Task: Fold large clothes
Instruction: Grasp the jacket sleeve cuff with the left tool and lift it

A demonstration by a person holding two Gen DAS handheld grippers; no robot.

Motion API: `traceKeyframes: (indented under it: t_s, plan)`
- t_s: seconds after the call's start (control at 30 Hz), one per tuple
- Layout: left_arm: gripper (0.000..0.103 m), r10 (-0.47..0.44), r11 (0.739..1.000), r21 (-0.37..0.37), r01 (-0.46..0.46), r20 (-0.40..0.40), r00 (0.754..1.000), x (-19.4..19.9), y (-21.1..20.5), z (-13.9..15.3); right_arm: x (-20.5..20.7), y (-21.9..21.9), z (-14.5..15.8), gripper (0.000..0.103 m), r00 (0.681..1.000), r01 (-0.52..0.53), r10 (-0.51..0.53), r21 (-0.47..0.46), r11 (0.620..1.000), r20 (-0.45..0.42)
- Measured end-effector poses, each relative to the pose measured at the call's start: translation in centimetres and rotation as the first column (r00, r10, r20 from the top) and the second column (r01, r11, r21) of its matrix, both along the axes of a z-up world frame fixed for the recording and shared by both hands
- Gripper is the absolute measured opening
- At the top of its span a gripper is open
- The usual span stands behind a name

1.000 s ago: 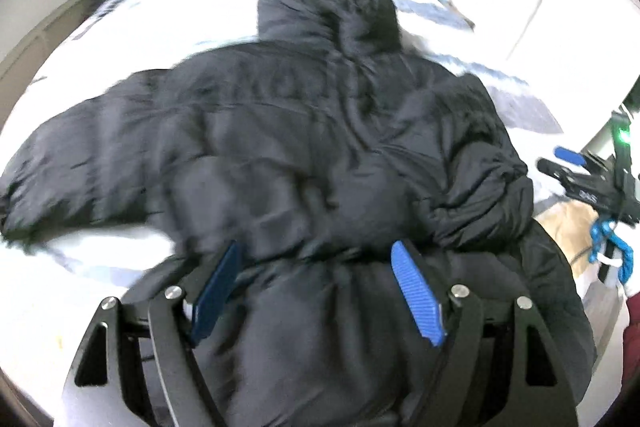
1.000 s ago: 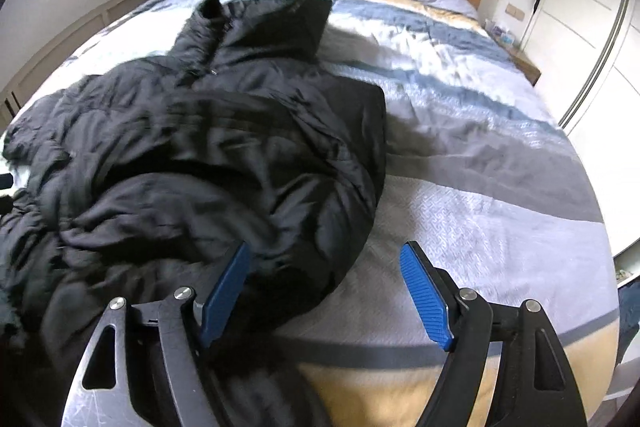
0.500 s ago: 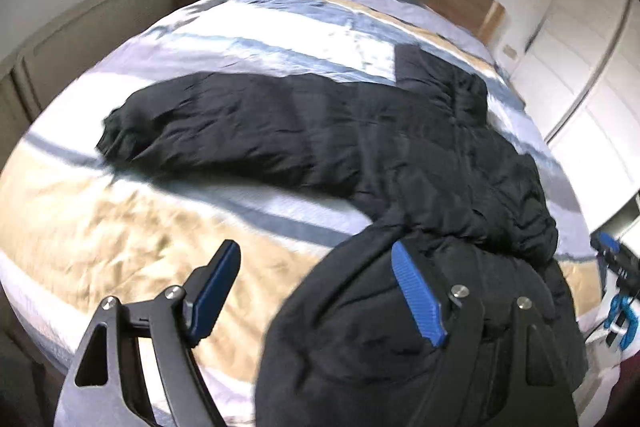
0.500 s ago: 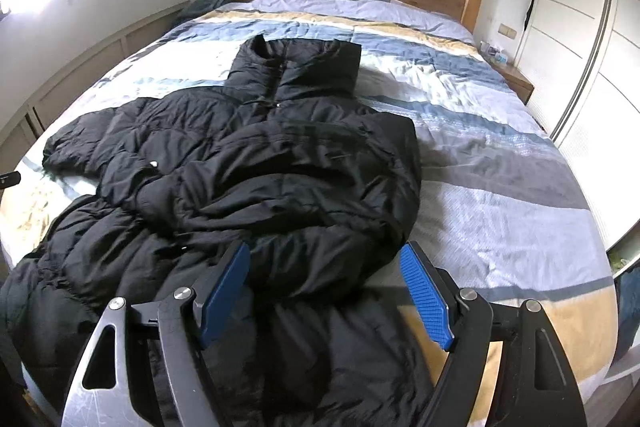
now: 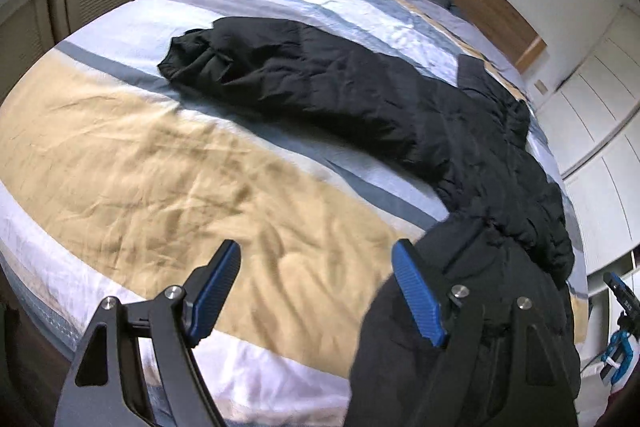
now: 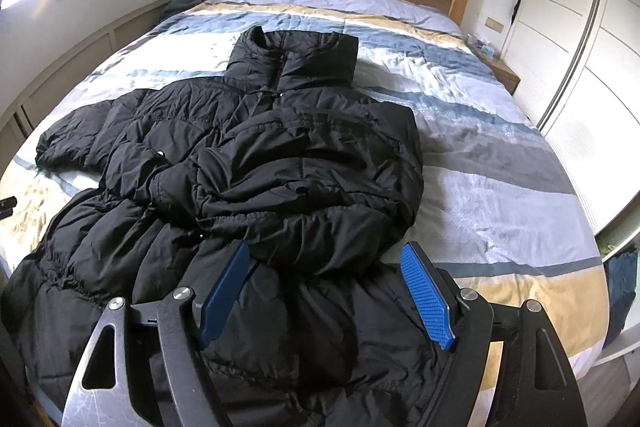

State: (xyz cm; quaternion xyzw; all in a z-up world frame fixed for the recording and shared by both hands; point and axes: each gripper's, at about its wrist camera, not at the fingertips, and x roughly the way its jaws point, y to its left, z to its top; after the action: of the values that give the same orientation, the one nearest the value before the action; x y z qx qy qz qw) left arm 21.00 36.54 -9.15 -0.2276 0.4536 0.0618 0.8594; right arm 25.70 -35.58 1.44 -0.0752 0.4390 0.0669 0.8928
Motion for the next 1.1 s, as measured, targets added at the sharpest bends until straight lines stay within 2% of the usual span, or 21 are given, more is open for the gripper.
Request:
traceKeyframes:
  t_s: [0.13, 0.23, 0.37, 0.5, 0.67, 0.73, 0.83, 0.9, 0.97, 1.03, 1.1]
  plan:
    - [0.077, 0.043, 0.998, -0.037, -0.043, 0.004, 0.999, 1.3, 1.6, -0.9, 1.2, 1.3, -0.5, 0.077, 1.000, 0.011, -0.011, 0.001, 1.000, -0.007]
    - [0.077, 0.091, 0.990, -0.113, -0.088, 0.023, 0.996, 2.7, 3.8, -1.7, 2.2, 2.4, -1.2, 0.077, 1.000, 0.013, -0.013, 0.003, 1.000, -0.019]
    - [0.077, 0.170, 0.955, -0.258, -0.144, 0.078, 0.982, 5.0, 7.4, -2.5, 3.4, 3.7, -2.5, 0.077, 0.999, 0.004, -0.004, -0.001, 1.000, -0.047]
    - [0.077, 0.244, 0.902, -0.392, -0.184, 0.108, 0.964, 7.7, 10.5, -3.9, 4.1, 4.6, -3.5, 0.077, 0.998, -0.006, 0.006, -0.005, 1.000, -0.067]
    - [0.075, 0.298, 0.856, -0.459, -0.238, 0.062, 0.952, 10.6, 12.4, -6.5, 4.6, 4.5, -4.3, 0.077, 0.996, 0.002, -0.003, -0.015, 1.000, -0.087]
    - [0.075, 0.330, 0.842, -0.464, -0.276, 0.039, 0.943, 11.5, 13.2, -7.6, 4.7, 4.0, -4.4, 0.077, 0.996, 0.011, -0.013, -0.017, 1.000, -0.089]
    - [0.075, 0.378, 0.806, -0.504, -0.310, 0.036, 0.925, 12.2, 14.4, -8.4, 4.7, 3.3, -4.2, 0.077, 0.996, 0.029, -0.031, -0.026, 0.999, -0.087]
    - [0.073, 0.401, 0.794, -0.512, -0.328, 0.035, 0.915, 12.6, 15.0, -8.6, 4.7, 2.9, -4.1, 0.077, 0.996, 0.039, -0.041, -0.028, 0.999, -0.083]
    - [0.064, 0.417, 0.782, -0.521, -0.342, 0.031, 0.908, 13.0, 15.5, -8.7, 4.7, 2.4, -4.0, 0.077, 0.995, 0.053, -0.055, -0.027, 0.998, -0.078]
    - [0.035, 0.431, 0.771, -0.522, -0.365, 0.005, 0.902, 13.5, 15.6, -9.0, 4.6, 2.1, -3.9, 0.077, 0.995, 0.062, -0.063, -0.025, 0.998, -0.075]
    - [0.024, 0.431, 0.762, -0.540, -0.359, 0.009, 0.902, 13.6, 15.4, -9.1, 4.5, 1.8, -3.8, 0.077, 0.995, 0.067, -0.068, -0.024, 0.998, -0.072]
